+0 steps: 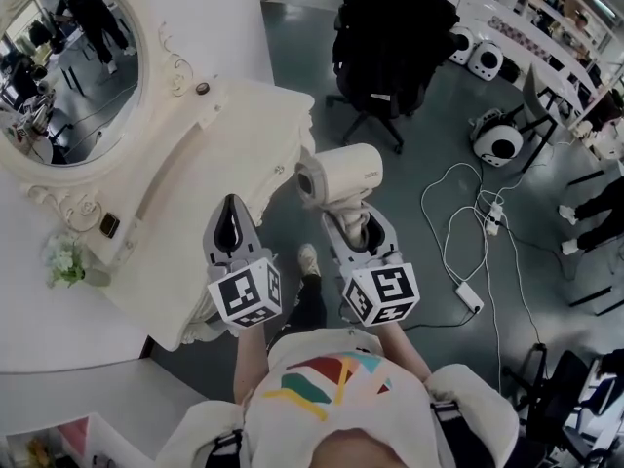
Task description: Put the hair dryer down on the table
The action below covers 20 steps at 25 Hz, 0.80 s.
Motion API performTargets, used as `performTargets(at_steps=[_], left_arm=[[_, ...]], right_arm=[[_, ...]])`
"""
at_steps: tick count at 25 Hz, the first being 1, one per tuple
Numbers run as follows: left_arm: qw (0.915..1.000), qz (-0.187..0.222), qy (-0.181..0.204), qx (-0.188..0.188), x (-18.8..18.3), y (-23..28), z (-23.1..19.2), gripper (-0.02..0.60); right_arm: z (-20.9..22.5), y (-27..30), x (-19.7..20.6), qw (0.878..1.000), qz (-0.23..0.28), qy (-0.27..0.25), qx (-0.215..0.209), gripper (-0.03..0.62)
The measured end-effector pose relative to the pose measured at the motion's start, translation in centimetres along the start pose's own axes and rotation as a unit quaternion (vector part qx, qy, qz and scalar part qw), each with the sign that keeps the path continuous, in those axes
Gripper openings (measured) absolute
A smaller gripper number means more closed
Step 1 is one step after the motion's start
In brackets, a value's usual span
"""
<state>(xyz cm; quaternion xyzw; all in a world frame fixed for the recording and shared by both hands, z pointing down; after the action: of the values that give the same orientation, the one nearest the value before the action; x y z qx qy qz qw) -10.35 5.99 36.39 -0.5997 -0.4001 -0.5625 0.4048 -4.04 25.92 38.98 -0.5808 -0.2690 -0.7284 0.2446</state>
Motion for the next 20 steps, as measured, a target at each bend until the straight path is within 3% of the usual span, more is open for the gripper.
performTargets(at_steps=[11, 20], left_arm=[[0.9998, 0.011, 0.010, -0.016, 0.1, 9.3, -1.4, 0.006], [0.9985, 0.023, 0.014, -0.047, -1.5, 20.2, -4.6, 0.006]], right_arm=[[2.7, 9.9, -2.2, 1.000, 0.006, -0.012, -0.023, 0.227], [4.5, 21.4, -6.0, 0.998, 0.016, -0.029, -0.055, 0.227]])
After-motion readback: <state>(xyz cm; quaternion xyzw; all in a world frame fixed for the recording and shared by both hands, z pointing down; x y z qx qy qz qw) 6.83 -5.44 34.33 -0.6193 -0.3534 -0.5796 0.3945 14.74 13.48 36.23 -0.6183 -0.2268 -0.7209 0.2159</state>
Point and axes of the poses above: the fingertips, and each gripper's own axes: y forward along the fingers, z to its right, x out of its underside, the point moved 6 cm from there along -y, backward along the fingers, and after that the axes turned 3 degrees about -z, right-handed, at the moved point
